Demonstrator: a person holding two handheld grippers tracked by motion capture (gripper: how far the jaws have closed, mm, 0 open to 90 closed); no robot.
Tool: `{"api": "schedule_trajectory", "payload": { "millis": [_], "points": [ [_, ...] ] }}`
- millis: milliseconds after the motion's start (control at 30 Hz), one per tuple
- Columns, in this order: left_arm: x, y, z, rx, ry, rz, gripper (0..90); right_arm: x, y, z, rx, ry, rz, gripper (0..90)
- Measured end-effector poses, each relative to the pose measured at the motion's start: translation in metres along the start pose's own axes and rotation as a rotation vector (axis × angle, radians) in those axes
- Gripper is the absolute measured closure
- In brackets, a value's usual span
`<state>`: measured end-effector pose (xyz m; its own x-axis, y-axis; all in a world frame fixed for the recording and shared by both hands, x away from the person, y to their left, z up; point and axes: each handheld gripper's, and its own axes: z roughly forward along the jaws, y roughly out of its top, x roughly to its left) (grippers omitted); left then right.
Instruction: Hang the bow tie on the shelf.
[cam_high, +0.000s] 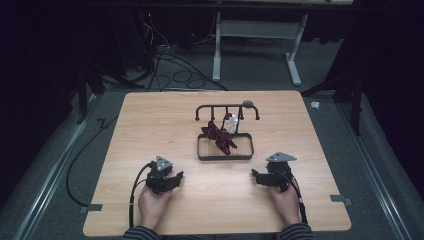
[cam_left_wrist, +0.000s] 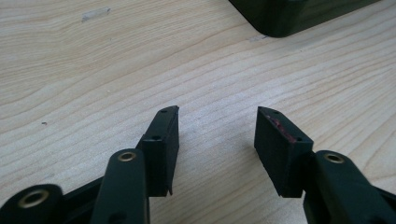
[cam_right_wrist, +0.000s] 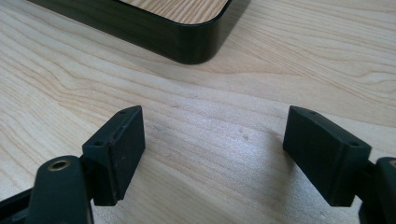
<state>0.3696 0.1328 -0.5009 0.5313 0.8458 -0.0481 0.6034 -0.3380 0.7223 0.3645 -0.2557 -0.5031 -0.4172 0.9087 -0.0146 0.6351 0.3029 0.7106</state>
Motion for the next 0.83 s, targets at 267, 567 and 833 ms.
{"api": "schedule_trajectory", "payload": {
  "millis": [267,567,833],
  "points": [
    [-0.0049,-0.0073,0.0008,-0.049,0.028,0.017,46.8,-0.0001,0.0,0.0001,-0.001,0.0,-0.002,21.8],
    [-0.0055,-0.0074,0.0008,-0.044,0.03,0.016,41.4,0.0002,0.0,0.0001,-0.001,0.0,0.002,21.8],
    [-0.0056,-0.0072,0.0011,-0.043,0.033,0.012,39.4,0.0002,0.0,0.0,-0.001,-0.001,0.002,21.8]
  ]
}}
